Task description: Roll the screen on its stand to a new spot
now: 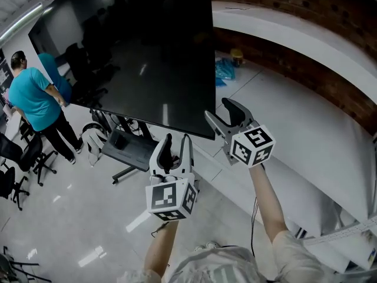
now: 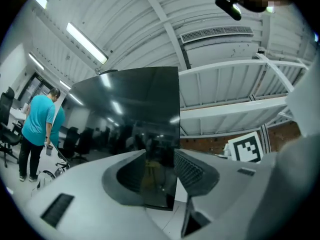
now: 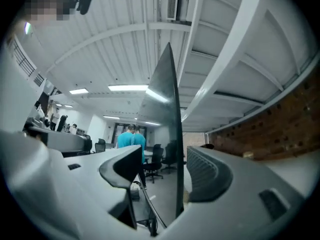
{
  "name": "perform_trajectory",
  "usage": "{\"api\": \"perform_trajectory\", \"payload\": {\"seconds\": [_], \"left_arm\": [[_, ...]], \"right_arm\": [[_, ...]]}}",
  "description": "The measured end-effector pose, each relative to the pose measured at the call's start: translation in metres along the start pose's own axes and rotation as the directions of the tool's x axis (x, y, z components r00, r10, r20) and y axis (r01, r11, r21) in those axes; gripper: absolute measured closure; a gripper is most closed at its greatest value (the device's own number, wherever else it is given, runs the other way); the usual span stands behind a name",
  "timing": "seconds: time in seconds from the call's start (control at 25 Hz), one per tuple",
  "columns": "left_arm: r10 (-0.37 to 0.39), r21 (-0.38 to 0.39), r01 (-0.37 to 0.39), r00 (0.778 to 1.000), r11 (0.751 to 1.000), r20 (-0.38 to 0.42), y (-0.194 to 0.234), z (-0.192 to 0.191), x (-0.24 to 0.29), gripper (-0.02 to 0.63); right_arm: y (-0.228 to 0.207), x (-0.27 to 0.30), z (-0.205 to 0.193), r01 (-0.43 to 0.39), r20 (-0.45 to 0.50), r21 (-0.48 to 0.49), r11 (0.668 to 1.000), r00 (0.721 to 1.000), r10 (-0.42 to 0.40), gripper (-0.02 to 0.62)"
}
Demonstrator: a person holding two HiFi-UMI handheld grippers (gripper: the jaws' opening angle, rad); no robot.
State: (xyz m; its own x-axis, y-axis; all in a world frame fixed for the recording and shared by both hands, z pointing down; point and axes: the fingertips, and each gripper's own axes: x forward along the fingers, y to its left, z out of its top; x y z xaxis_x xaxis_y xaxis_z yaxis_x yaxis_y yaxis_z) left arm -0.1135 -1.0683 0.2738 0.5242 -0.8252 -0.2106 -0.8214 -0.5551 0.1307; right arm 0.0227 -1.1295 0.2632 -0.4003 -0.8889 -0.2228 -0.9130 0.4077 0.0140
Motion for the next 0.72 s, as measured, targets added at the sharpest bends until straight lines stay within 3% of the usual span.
{"api": "perform_trajectory", "payload": {"seconds": [0.2,0.72], "left_arm": [[0.004,0.010,-0.004,0.999,1.000,-0.032,0.004,-0.011,0.004,0.436],[0.030,0.003,-0.030,0.997,1.000,-0.073,0.023,-0.022,0.006,0.436]], "right_arm": [[-0.031,0.030,-0.031,0.010,-0.064,0.096,0.995,0.998,-0.003,0.330],[-0.025,0.067,-0.084,-0.025,-0.154,0.088,0.996,0.987,0.039,0.333]]}}
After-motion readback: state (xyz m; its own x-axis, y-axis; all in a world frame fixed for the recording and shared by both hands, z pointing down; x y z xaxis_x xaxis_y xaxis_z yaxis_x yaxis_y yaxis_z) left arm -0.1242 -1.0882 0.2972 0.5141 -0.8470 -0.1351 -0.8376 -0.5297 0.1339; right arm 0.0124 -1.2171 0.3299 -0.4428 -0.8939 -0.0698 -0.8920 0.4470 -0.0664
